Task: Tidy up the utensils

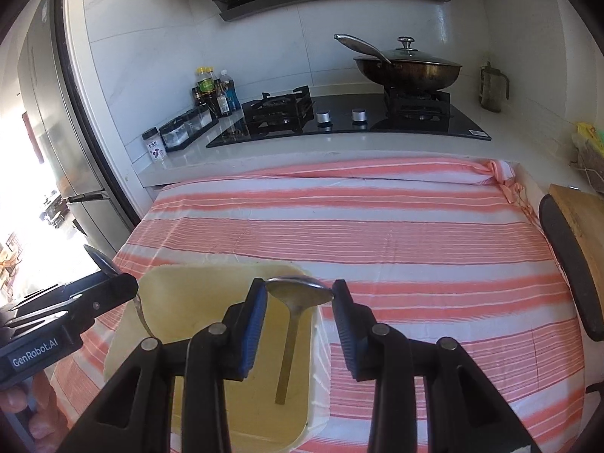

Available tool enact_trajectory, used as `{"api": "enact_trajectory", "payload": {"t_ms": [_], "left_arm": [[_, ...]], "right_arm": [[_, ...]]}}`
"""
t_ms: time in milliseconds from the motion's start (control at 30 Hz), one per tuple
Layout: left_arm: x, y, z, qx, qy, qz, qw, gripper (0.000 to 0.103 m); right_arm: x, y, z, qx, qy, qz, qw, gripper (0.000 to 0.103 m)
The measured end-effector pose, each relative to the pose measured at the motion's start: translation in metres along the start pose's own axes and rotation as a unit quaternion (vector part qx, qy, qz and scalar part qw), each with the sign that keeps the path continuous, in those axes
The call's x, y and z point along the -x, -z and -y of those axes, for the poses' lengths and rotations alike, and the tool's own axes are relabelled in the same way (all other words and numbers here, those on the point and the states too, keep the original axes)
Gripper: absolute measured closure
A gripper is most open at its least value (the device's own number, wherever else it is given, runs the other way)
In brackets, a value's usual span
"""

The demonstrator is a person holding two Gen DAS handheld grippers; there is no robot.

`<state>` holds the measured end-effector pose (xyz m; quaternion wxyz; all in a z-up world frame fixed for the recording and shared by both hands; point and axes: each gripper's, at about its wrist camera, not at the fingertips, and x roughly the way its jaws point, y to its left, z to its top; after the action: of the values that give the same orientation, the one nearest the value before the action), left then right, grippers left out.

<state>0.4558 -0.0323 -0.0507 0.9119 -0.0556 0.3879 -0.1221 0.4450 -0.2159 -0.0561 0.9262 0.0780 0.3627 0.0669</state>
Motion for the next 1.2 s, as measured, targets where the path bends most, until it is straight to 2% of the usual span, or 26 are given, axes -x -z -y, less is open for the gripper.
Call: {"api": "enact_trajectory", "payload": {"t_ms": [167,267,300,333,400,500,600,667,700,767,833,900,967,1067,1133,1200], "left_arm": [[0.014,0.008,-0.009,0.013,0.015,-0.001,0.9998,0.057],[0.045,0.034,-0.014,0.000,0.021,-0.002,0.9998,0.053],[0.058,0.049,-0.018,-0.004,0.023,-0.005,0.9997,0.046],[0.067,0.063,-0.021,-0.007,0.024,-0.012,0.9996,0.038],[0.083,0.102,-0.029,-0.015,0.028,-0.029,0.9991,0.031],[0.088,0.169,-0.042,-0.003,0.025,-0.074,0.9969,0.028],[0.082,0.224,-0.052,0.023,-0.001,-0.109,0.9938,0.028],[0.077,0.243,-0.053,0.033,-0.012,-0.115,0.9927,0.029],[0.082,0.246,-0.049,0.024,-0.022,-0.091,0.9954,0.028],[0.080,0.247,-0.042,0.013,-0.040,-0.082,0.9957,0.025],[0.075,0.245,-0.039,0.021,-0.039,-0.073,0.9963,0.024],[0.071,0.246,-0.039,0.026,-0.053,-0.055,0.9967,0.023],[0.070,0.251,-0.043,0.027,-0.065,-0.042,0.9966,0.022],[0.067,0.252,-0.038,0.012,-0.072,-0.051,0.9961,0.014],[0.061,0.253,-0.031,-0.011,-0.079,-0.065,0.9948,0.003],[0.055,0.253,-0.023,-0.037,-0.097,-0.075,0.9918,0.000]], "right_arm": [[0.018,0.001,0.002,-0.011,-0.021,0.013,1.000,0.063],[0.057,0.015,0.005,-0.008,-0.046,0.029,0.999,0.062],[0.072,0.025,0.006,0.000,-0.051,0.032,0.998,0.061],[0.088,0.037,0.007,0.013,-0.051,0.034,0.998,0.057],[0.116,0.069,0.010,0.047,-0.038,0.040,0.997,0.055],[0.146,0.137,0.020,0.089,0.009,0.032,0.995,0.054],[0.152,0.209,0.039,0.082,0.050,-0.016,0.995,0.054],[0.147,0.247,0.055,0.058,0.066,-0.056,0.995,0.054],[0.145,0.261,0.062,0.050,0.076,-0.069,0.993,0.054],[0.143,0.278,0.074,0.031,0.097,-0.086,0.991,0.054],[0.148,0.281,0.082,0.017,0.100,-0.076,0.992,0.051],[0.147,0.281,0.087,0.015,0.121,-0.076,0.990,0.047],[0.147,0.282,0.091,0.009,0.117,-0.074,0.990,0.046],[0.147,0.282,0.091,0.010,0.118,-0.074,0.990,0.046],[0.147,0.283,0.091,0.008,0.116,-0.074,0.991,0.046],[0.148,0.284,0.091,0.006,0.113,-0.073,0.991,0.045]]}}
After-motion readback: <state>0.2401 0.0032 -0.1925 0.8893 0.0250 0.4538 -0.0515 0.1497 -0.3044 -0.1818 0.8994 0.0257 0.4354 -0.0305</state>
